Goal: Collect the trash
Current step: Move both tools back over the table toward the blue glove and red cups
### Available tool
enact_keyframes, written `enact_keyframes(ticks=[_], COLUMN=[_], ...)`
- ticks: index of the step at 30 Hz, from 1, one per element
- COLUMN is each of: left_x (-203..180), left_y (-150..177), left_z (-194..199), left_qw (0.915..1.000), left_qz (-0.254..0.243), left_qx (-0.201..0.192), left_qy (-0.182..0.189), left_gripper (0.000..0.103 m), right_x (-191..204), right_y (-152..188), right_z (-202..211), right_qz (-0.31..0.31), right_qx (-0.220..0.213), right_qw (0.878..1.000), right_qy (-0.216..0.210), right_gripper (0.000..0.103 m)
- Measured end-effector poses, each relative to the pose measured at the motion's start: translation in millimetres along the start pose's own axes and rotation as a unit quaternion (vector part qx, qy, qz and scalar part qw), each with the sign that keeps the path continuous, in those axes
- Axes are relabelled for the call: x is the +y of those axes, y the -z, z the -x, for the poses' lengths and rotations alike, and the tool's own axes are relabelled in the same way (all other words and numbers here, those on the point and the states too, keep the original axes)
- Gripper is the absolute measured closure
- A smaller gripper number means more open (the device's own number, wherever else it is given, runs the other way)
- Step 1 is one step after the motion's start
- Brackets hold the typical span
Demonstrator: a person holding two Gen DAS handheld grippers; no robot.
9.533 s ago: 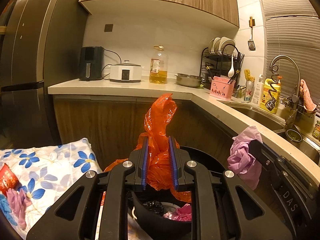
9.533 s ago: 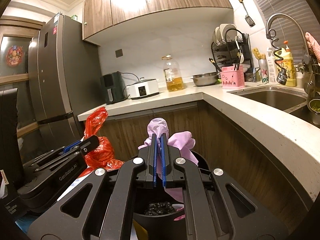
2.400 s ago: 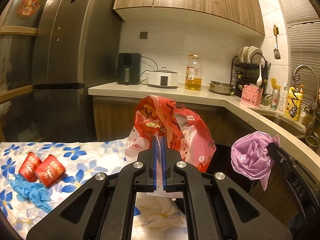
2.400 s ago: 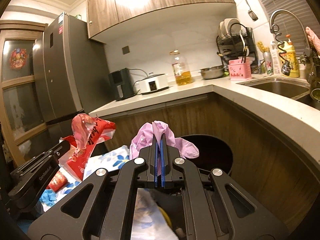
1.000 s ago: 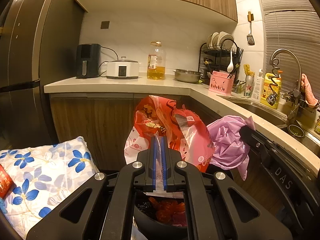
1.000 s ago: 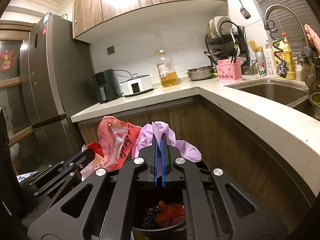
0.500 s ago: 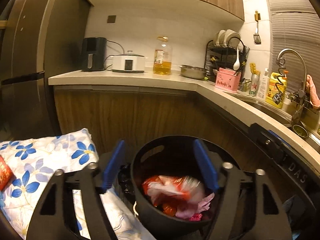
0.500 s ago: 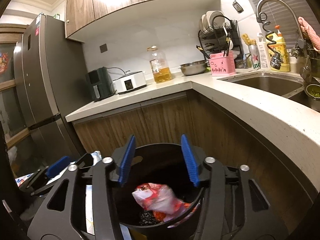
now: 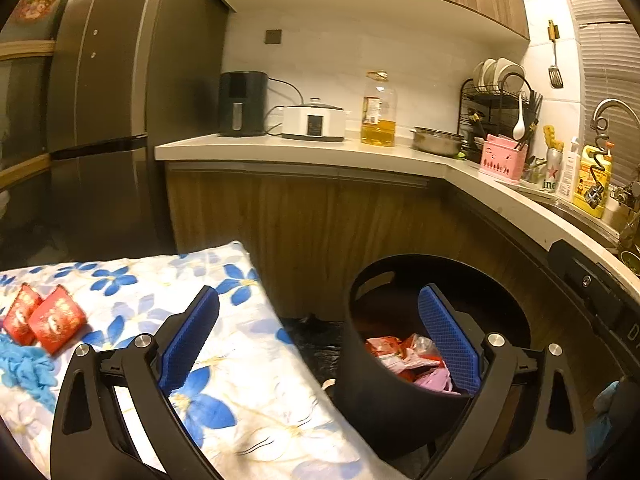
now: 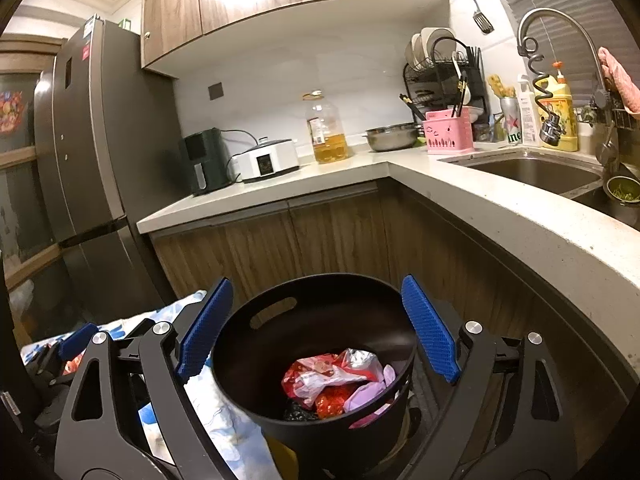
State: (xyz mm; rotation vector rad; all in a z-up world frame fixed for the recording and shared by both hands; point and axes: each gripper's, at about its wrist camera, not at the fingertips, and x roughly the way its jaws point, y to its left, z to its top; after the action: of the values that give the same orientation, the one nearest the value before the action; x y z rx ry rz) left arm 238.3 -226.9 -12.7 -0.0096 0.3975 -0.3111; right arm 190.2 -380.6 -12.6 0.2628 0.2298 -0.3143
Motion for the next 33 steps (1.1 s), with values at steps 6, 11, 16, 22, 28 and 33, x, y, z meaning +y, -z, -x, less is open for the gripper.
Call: enact_keyframes(ticks=[6, 11, 16, 22, 28, 33], left_x=[16, 34, 55, 100, 162, 218], left_y=[1, 4, 13, 34, 56, 71], left_z=[16, 30, 42, 56, 66, 70], left_qw=[0.9996, 0.9988, 0.9968, 0.9902, 0.9766, 0.9606], left_qz=[0.011, 0.022, 0.029, 0.039, 0.06, 0.1], left_qx=[-0.008, -0.014, -0.018, -0.017, -0.003, 0.019], left_qy=[-0.023, -0.042, -0.072, -0.133, -0.207, -0.259], left_gripper=[0.007, 0.007, 0.007, 0.007, 0.007, 0.015], right_x=[14, 30, 48, 77, 115, 146], right_y=[3, 10, 20, 36, 52, 65], right_z=[14, 25, 32, 35, 31, 29], right_qz=[0.005, 0.013, 0.014, 0.023, 0.033, 0.046], right_qx=[-0.004, -0.01, -0.006, 0.005, 0.022, 0.034], right_qw=[1.0, 1.0, 0.999, 0.998, 0.995, 0.991], right_qy=[-0.006, -0.014, -0.03, -0.06, -0.094, -0.118], right_gripper=[0.017, 0.017, 0.017, 0.017, 0.017, 0.017])
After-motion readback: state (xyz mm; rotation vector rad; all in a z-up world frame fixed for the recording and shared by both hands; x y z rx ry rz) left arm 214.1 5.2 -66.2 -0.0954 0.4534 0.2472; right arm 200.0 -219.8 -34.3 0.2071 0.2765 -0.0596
